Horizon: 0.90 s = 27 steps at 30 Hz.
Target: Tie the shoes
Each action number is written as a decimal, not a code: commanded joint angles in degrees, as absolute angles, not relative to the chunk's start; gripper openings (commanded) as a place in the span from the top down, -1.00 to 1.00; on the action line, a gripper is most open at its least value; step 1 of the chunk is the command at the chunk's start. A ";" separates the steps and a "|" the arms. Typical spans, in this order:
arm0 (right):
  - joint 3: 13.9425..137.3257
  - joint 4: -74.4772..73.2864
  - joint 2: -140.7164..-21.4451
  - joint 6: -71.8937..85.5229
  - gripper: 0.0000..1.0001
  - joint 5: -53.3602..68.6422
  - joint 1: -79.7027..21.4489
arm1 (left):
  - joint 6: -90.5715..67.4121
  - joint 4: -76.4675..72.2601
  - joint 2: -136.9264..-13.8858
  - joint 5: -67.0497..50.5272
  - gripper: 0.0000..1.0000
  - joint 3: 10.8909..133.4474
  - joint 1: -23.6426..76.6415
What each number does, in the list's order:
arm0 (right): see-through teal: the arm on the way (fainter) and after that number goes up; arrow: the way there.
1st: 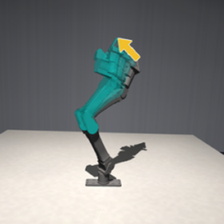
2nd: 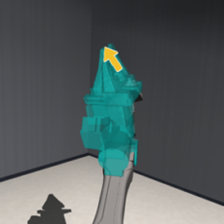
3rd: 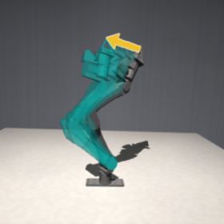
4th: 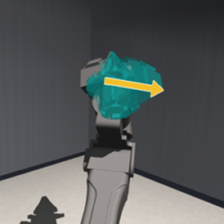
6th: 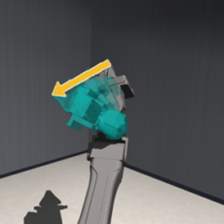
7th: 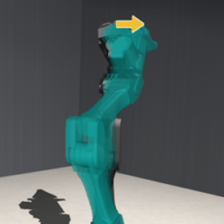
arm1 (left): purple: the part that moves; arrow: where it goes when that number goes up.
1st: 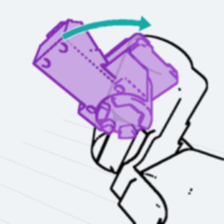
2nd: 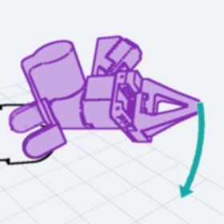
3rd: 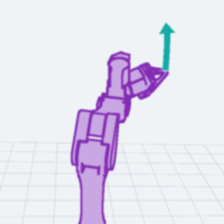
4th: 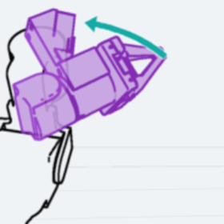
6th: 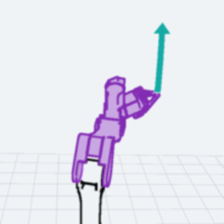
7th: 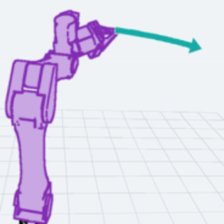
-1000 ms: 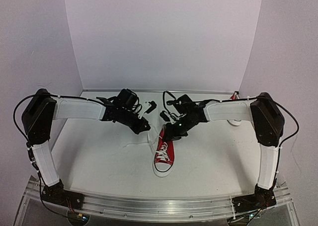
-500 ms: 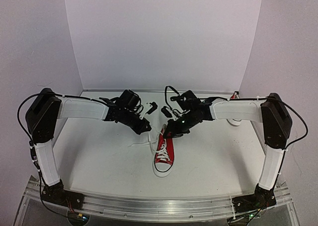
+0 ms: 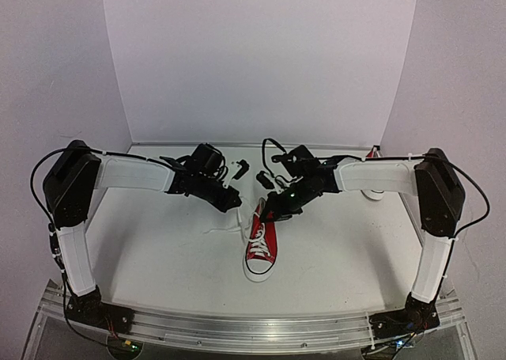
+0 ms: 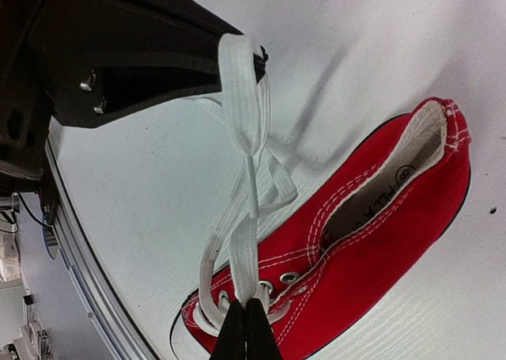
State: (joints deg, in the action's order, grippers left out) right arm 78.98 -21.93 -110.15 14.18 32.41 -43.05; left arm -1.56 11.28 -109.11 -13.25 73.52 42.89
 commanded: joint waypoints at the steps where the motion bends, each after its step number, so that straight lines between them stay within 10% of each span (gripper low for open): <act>1: 79.18 -21.27 -107.53 12.76 1.00 32.76 -43.25 | -0.60 9.35 -110.51 -15.90 1.00 76.66 42.63; 27: 77.91 -21.27 -106.12 8.70 1.00 35.24 -43.24 | 23.57 25.07 -112.33 -32.02 1.00 79.80 44.73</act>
State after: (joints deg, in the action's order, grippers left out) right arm 77.61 -24.89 -109.71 10.58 34.26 -43.44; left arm 16.11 20.99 -111.60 -27.02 76.06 41.98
